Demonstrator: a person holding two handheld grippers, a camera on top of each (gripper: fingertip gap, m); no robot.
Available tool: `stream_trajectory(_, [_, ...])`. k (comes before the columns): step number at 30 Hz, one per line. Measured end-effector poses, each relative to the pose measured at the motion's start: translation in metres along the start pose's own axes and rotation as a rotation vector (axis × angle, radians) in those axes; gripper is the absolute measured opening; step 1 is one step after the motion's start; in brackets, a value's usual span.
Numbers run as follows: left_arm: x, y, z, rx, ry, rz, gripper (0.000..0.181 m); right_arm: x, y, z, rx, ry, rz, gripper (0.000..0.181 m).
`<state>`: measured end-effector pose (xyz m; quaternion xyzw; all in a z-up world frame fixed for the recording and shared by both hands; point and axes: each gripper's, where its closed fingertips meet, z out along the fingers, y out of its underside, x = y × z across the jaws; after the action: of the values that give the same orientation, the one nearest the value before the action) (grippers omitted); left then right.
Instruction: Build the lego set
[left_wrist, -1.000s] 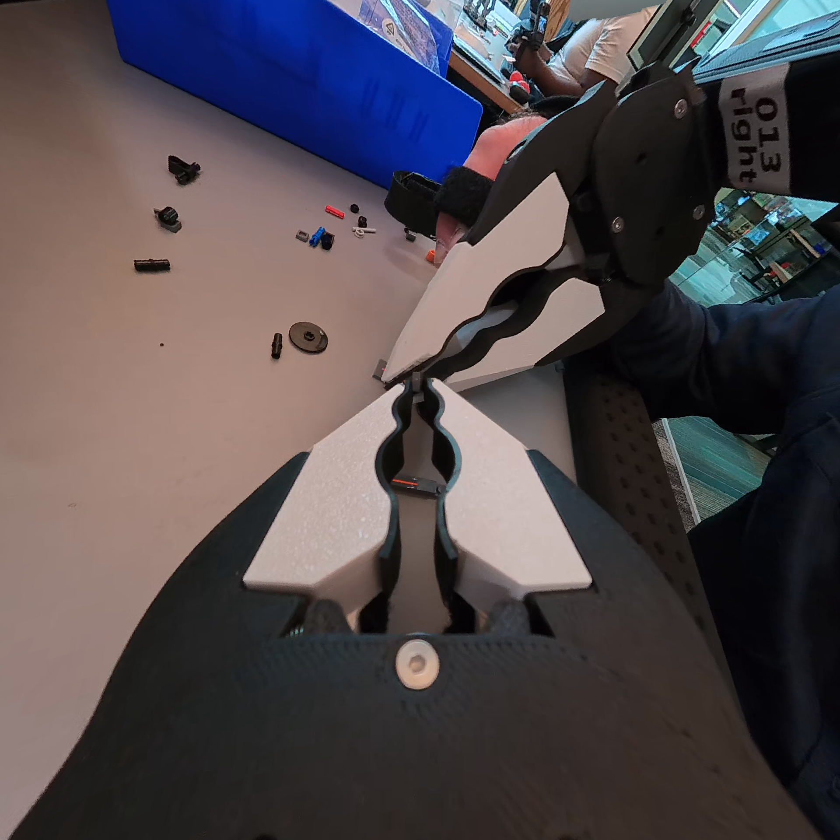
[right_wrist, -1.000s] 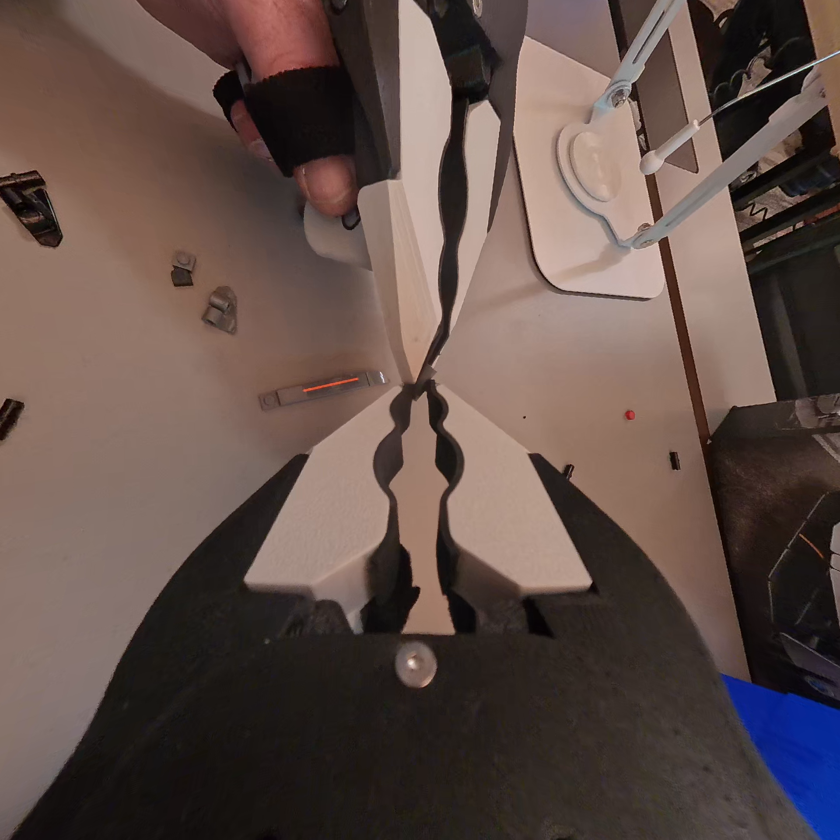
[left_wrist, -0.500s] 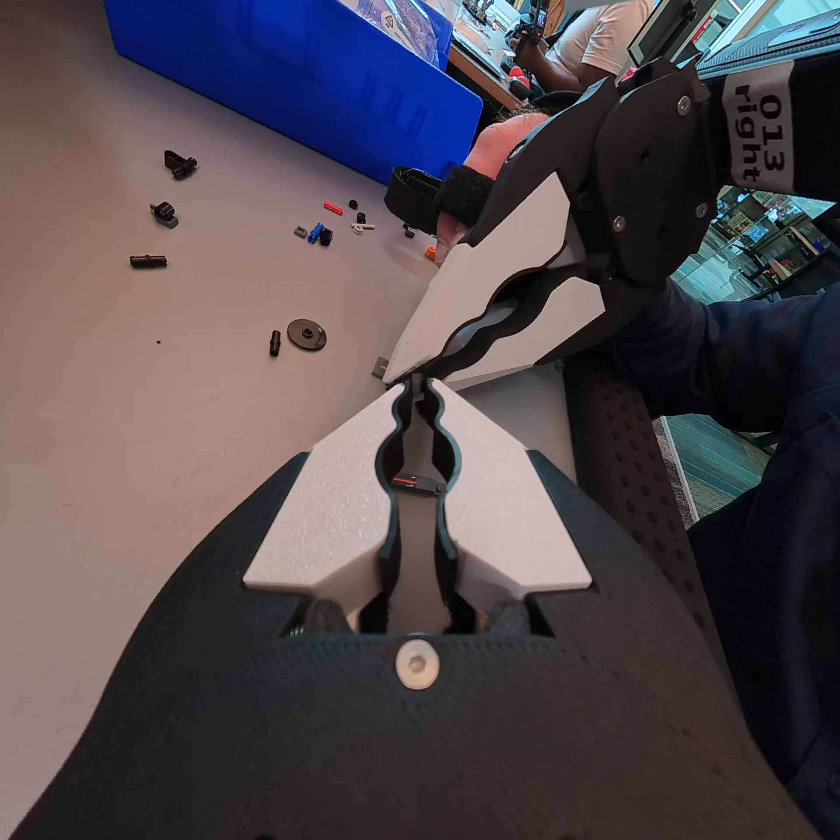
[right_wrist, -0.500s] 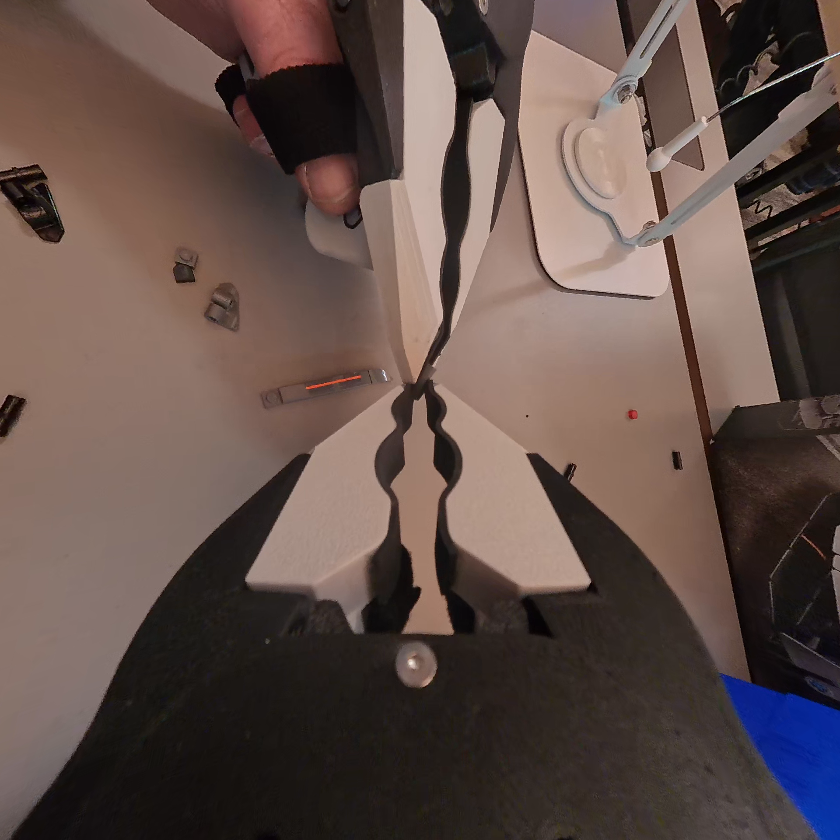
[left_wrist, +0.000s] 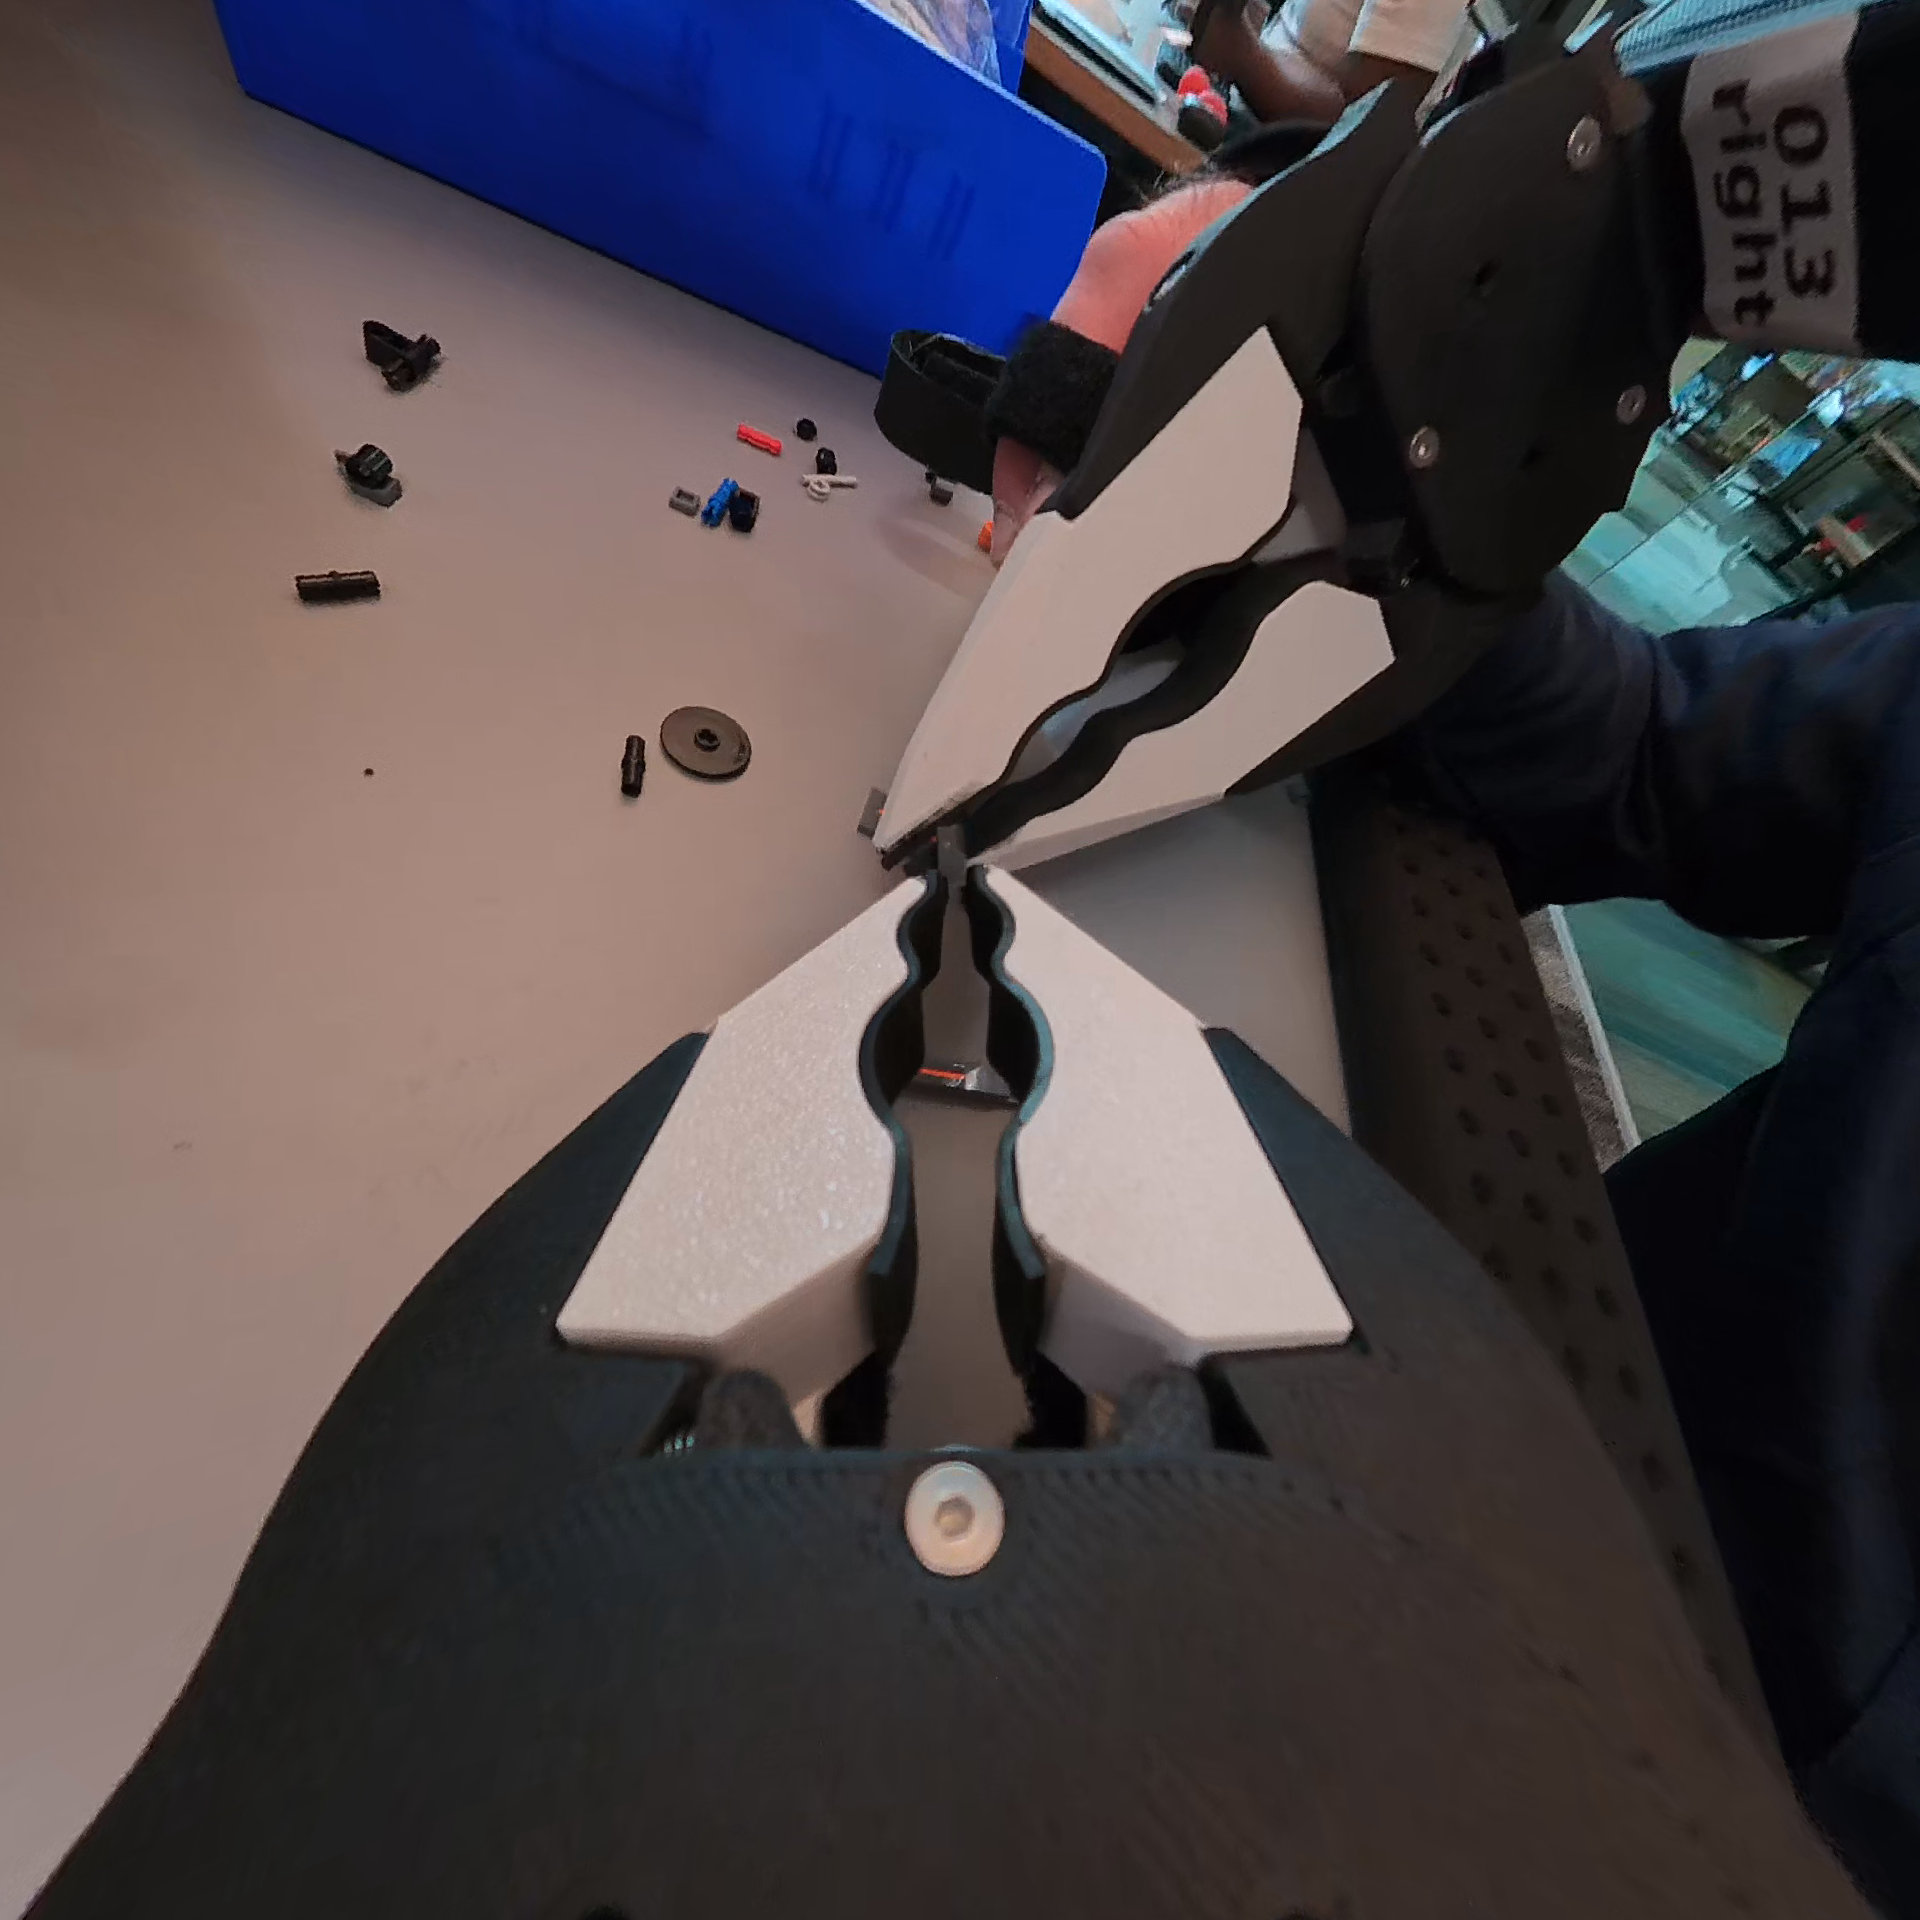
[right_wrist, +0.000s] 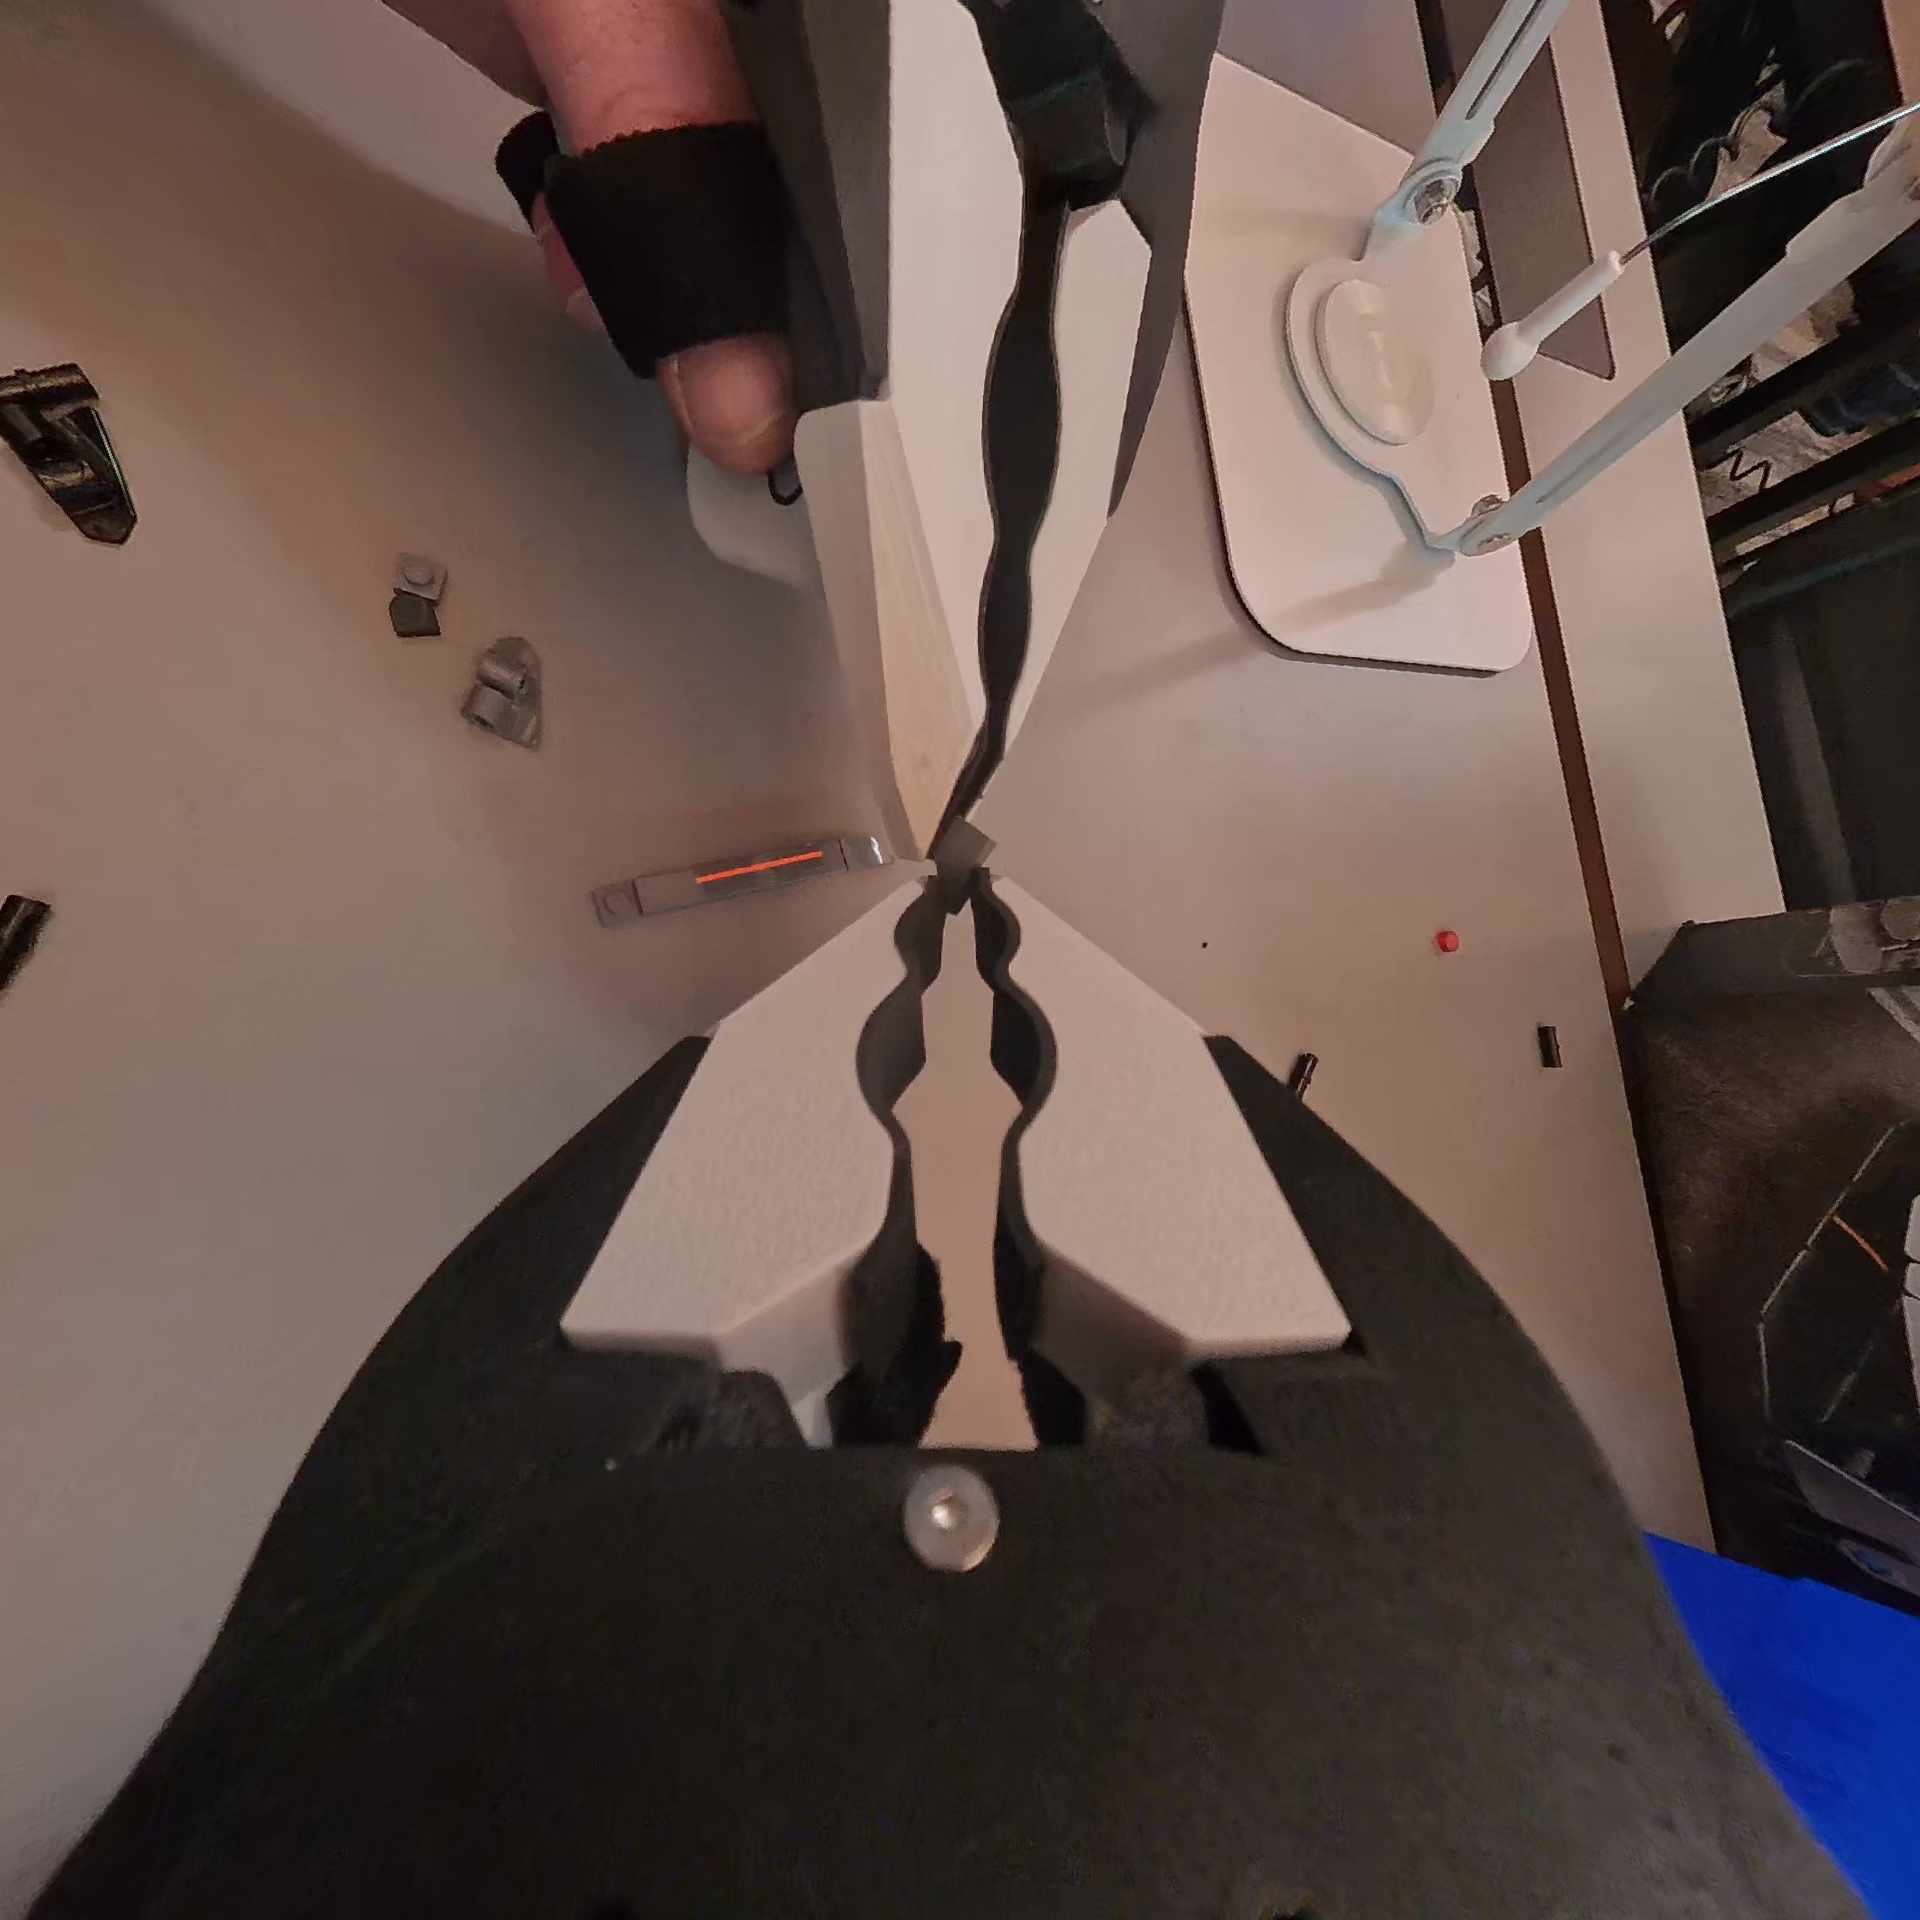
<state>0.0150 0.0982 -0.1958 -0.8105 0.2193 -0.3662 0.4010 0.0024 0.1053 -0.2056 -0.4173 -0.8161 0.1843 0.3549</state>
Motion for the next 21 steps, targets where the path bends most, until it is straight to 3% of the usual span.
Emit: stream_trajectory(21, [-0.005,0.025,0.007,-0.152,-0.066,0.113,0.003,0.001,0.010,0.000,0.004,-0.038,0.038,0.003])
